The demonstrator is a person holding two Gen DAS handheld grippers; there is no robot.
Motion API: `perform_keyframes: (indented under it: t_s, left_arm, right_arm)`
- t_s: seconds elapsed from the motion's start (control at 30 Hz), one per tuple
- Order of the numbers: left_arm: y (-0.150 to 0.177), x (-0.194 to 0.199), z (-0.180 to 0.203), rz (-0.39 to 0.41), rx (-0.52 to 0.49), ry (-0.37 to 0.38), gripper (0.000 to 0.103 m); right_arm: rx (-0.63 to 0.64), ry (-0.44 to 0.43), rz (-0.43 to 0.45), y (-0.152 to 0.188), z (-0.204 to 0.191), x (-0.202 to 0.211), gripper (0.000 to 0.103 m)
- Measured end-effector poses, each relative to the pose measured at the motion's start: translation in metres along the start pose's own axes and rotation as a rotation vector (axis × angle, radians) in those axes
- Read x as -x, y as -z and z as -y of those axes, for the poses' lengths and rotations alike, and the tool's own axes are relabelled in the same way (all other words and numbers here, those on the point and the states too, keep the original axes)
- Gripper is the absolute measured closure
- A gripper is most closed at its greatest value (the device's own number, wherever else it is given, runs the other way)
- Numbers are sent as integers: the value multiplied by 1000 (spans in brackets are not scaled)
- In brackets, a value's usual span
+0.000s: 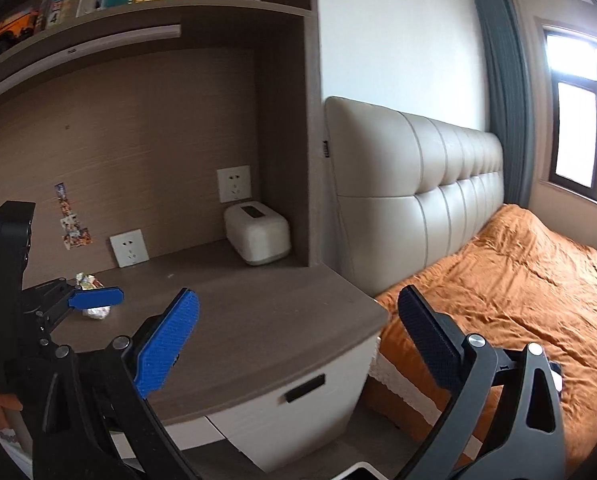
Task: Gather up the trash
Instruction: 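Move both open tools back toward the desk wrappers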
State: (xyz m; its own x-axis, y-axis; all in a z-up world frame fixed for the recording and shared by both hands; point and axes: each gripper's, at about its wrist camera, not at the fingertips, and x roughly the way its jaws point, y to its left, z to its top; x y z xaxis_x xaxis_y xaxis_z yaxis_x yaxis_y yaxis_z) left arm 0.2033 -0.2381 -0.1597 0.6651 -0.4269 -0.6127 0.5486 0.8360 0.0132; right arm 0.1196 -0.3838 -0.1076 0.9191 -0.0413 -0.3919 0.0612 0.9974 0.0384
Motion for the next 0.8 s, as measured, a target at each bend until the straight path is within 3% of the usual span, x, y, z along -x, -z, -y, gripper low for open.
perform_keyframes:
  t_s: [0.13, 0.4, 0.6, 0.8]
  left_arm:
    - [0, 22, -52, 10, 58, -100, 5]
    - [5, 46, -134, 38, 153, -227, 5]
    - [15, 55, -188, 43, 209, -293, 5]
    - [32, 47, -239, 3, 202, -387, 5]
  right_arm:
    - [51, -95, 21, -18, -41, -19, 3]
    - [96, -250, 35, -46, -110, -54, 4]
    - [150, -335, 15, -53, -155, -84, 4]
    - [164, -395, -28, -47, -195, -117, 3]
